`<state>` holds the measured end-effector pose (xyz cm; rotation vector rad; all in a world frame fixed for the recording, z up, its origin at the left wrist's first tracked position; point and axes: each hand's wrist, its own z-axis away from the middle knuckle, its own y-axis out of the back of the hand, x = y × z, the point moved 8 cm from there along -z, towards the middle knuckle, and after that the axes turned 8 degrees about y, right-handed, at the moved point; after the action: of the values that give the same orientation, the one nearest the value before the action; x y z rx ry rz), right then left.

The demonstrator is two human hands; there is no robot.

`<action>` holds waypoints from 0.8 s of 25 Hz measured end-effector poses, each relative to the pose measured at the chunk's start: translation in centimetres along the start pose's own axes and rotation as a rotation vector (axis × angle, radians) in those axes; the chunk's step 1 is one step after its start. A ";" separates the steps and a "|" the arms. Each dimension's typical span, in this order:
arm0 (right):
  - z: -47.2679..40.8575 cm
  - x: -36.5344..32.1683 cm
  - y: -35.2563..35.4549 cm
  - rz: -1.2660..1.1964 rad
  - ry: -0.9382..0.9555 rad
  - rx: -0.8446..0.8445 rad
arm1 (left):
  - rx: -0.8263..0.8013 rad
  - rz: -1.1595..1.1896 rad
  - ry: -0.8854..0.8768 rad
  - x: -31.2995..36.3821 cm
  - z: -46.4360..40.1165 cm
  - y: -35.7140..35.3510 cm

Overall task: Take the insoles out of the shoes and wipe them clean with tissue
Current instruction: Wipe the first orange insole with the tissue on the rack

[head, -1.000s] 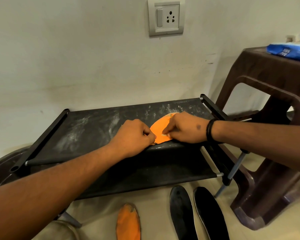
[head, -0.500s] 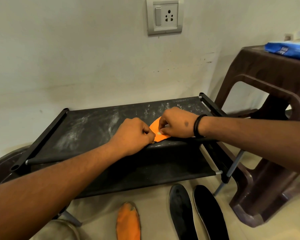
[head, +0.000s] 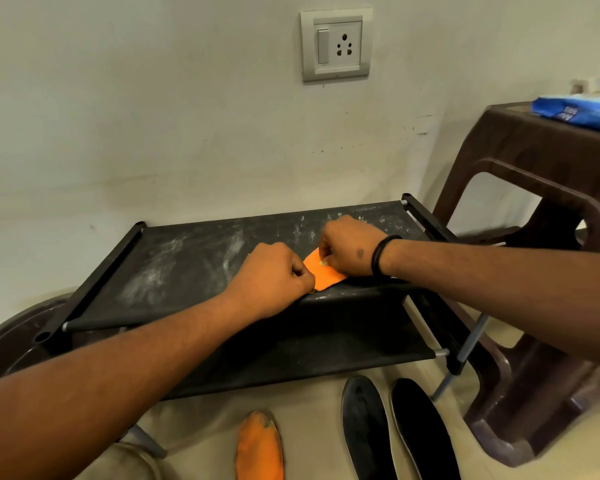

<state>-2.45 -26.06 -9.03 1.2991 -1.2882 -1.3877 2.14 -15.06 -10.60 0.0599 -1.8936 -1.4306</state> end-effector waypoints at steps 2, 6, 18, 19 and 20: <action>-0.2 -1.2 -0.4 -0.062 0.050 -0.047 | 0.000 -0.018 -0.009 0.1 0.1 0.0; -0.9 -0.5 -0.1 -0.058 0.024 -0.049 | 0.003 -0.013 -0.005 0.0 -0.1 0.0; -2.3 -1.6 -0.7 -0.090 0.052 -0.085 | -0.006 -0.037 -0.007 0.1 0.0 -0.1; -2.4 -1.4 -0.6 -0.085 0.045 -0.082 | -0.004 -0.042 -0.006 0.1 0.0 -0.1; -2.6 -0.9 -0.4 -0.049 0.018 -0.054 | -0.002 -0.042 -0.005 0.0 -0.1 -0.1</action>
<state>0.27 -25.46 -9.18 1.3111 -1.2057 -1.4316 2.17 -15.19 -10.73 0.0956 -1.9056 -1.4614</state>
